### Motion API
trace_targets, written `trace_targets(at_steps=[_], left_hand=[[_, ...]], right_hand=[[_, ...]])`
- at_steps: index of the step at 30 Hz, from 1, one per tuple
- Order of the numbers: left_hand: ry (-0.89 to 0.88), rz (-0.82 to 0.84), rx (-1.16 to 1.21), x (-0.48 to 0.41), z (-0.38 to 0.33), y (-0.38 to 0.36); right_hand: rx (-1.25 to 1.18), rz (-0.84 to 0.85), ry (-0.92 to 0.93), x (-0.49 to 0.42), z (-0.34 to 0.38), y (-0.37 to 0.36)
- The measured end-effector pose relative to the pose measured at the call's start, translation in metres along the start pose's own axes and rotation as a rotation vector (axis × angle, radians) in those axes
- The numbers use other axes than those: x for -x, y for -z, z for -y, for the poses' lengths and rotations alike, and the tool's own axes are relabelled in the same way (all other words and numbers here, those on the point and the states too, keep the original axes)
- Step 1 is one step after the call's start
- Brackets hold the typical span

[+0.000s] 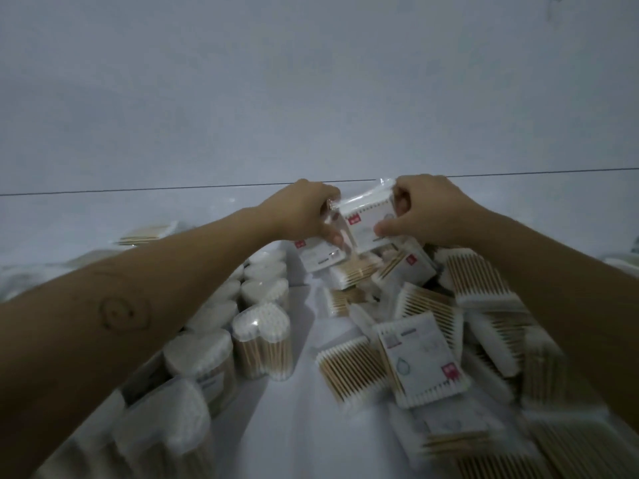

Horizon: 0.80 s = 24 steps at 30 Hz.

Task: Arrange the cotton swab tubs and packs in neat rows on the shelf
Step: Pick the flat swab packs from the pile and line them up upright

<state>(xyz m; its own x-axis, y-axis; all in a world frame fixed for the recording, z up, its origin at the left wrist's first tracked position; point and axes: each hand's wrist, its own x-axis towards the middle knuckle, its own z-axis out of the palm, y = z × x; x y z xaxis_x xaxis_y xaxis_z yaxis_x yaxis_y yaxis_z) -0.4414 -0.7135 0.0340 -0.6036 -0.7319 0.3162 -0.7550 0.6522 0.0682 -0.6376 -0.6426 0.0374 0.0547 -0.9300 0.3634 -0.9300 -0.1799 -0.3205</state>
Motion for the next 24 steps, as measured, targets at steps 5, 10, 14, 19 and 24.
trace_targets(at_steps=[5, 10, 14, 19, 24], left_hand=[[-0.047, 0.051, -0.061, -0.011, 0.004, -0.018], [0.024, 0.058, -0.166, -0.013, 0.004, -0.024], [0.048, 0.094, -0.228, -0.011, 0.001, -0.035], [0.033, 0.119, -0.331, -0.016, 0.001, -0.041], [0.001, 0.238, -0.404, -0.014, -0.005, -0.048]], right_hand=[[0.030, -0.033, 0.042, 0.005, -0.008, -0.005], [0.026, -0.028, 0.061, 0.013, -0.008, -0.005], [-0.001, -0.020, 0.059, 0.016, -0.004, -0.008], [-0.001, -0.037, 0.062, 0.020, -0.007, -0.003], [-0.024, -0.070, 0.065, 0.022, -0.011, -0.004]])
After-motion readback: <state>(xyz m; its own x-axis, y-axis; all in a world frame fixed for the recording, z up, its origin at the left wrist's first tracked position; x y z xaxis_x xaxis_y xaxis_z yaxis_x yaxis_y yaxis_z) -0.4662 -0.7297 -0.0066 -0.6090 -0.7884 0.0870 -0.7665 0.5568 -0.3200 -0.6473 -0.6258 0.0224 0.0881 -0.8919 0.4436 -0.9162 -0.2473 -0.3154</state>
